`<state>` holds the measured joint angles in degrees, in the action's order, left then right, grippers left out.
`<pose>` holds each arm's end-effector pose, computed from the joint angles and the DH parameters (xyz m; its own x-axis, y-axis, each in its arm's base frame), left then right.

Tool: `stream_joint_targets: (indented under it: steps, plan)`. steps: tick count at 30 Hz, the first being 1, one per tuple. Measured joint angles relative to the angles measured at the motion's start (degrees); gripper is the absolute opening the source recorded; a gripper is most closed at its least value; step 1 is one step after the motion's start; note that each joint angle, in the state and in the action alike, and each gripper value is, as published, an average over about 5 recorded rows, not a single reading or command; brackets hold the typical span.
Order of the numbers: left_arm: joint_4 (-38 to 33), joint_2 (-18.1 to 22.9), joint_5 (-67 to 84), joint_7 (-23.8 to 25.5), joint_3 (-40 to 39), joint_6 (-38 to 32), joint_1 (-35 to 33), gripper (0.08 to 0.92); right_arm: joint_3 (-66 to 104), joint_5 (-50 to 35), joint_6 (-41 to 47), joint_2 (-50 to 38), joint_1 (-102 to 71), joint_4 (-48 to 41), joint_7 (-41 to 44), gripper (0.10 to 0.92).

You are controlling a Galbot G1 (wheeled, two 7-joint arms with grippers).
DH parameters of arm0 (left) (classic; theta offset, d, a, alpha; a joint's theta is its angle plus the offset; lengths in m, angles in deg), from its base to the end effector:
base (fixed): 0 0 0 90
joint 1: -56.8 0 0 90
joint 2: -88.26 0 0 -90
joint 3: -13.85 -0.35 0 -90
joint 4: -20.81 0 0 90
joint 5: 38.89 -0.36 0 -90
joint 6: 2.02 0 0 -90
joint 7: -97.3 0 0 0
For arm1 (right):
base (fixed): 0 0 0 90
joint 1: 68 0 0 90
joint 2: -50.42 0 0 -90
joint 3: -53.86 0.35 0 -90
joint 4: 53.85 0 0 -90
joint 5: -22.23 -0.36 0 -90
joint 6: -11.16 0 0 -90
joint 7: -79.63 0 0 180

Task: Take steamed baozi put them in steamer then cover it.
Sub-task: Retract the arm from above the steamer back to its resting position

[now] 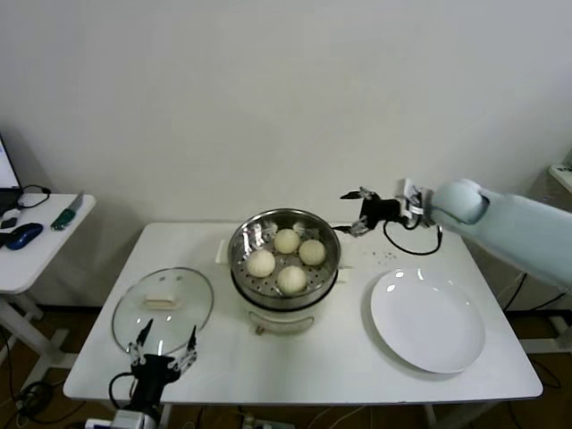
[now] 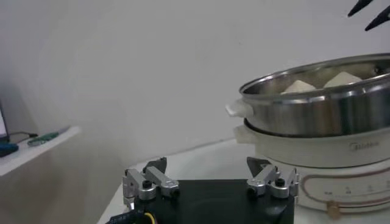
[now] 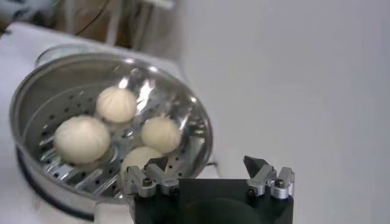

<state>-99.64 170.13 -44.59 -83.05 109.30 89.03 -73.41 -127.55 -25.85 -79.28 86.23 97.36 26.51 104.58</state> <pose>0.1315 0.0529 -0.3229 -0.9839 -0.0202 0.1778 0.0283 0.9637 0.2656 0.5085 -0.1251 -0.1418 -0.5700 -0.6816 0.4588 -0.8167 0.4088 -0.4073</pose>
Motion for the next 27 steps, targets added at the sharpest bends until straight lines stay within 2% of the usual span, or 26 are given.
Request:
stream_joint_targets:
  steps: [6,12,27]
  plan:
    - [-0.43,0.03,-4.00,-0.82,0.54,0.97,1.11,0.823,19.01,1.97,-2.64,-3.97,-19.52,4.24,-6.14,0.823]
    - [-0.86,-0.25,-9.66,-1.96,1.12,2.56,2.11,0.823,39.06,4.86,-3.92,-3.90,-40.31,8.23,-10.52,0.823]
    - [-1.20,-3.96,-37.46,-3.64,1.34,8.51,4.32,0.823,78.95,13.33,-2.54,9.16,-79.23,14.60,-12.14,0.823]
